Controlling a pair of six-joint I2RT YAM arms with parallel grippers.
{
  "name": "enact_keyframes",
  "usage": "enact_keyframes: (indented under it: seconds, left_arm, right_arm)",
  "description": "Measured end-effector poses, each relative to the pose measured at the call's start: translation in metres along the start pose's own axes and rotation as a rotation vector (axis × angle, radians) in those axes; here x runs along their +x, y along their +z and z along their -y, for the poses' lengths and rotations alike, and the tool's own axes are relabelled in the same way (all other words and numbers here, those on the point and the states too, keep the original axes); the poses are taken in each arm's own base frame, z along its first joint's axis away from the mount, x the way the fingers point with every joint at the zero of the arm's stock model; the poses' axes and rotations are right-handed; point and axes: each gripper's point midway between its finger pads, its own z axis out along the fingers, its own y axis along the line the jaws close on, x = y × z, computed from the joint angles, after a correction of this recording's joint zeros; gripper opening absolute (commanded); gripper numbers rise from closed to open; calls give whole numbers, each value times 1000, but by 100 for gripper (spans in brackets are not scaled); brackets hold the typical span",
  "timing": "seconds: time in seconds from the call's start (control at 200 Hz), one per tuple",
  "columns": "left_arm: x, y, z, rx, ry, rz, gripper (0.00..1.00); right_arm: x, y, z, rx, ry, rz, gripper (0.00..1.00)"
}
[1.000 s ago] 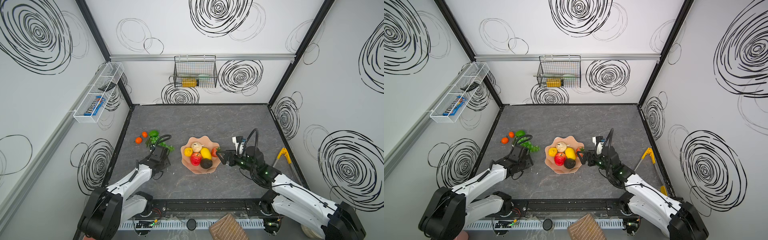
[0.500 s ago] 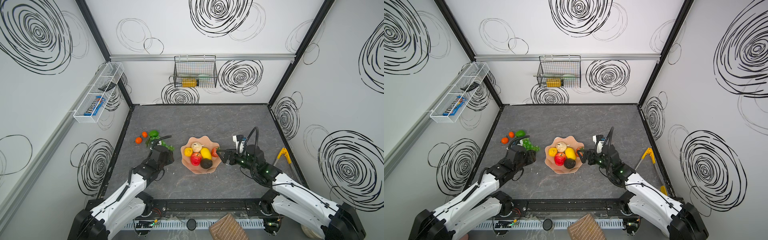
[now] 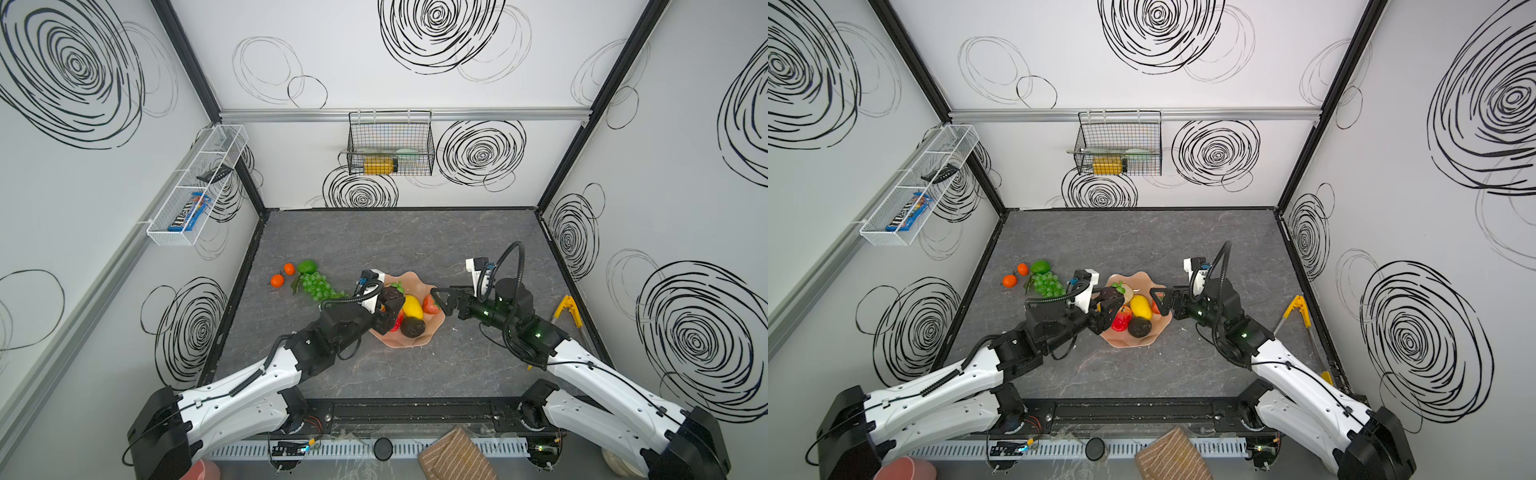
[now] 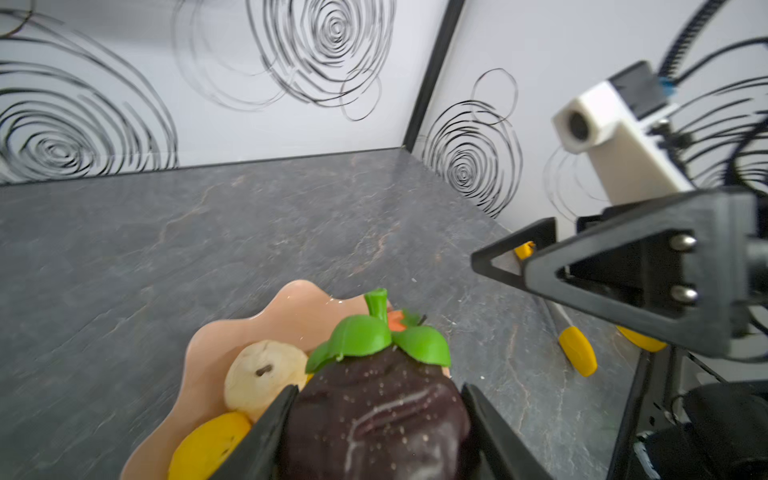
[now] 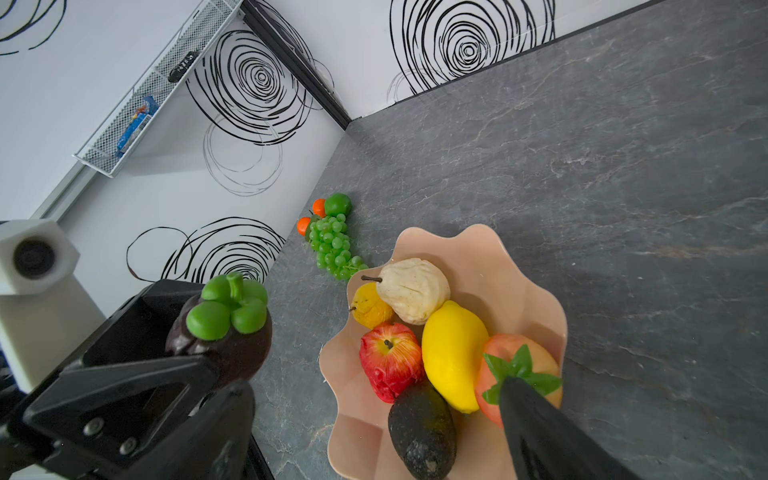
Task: Place and organize the fake fruits in the fruit bowl
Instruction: 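Carry the mangosteen toward the bowl with the left gripper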
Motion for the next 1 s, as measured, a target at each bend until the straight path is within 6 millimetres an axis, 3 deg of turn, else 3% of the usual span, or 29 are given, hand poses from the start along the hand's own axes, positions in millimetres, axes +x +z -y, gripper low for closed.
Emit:
enact_keyframes:
  seconds: [0.385,0.635,1.001]
  left_arm:
    - [34,13,38,190,199,57,56]
    - [37,20,42,200,267,75,56]
    - [40,21,44,214,285,85,56]
  right_arm:
    - [7,-3,-25,-112,-29,-57,67]
    - [16,5,-47,-166,-55,-105,44]
    - [27,17,-45,-126,-86,-139,21]
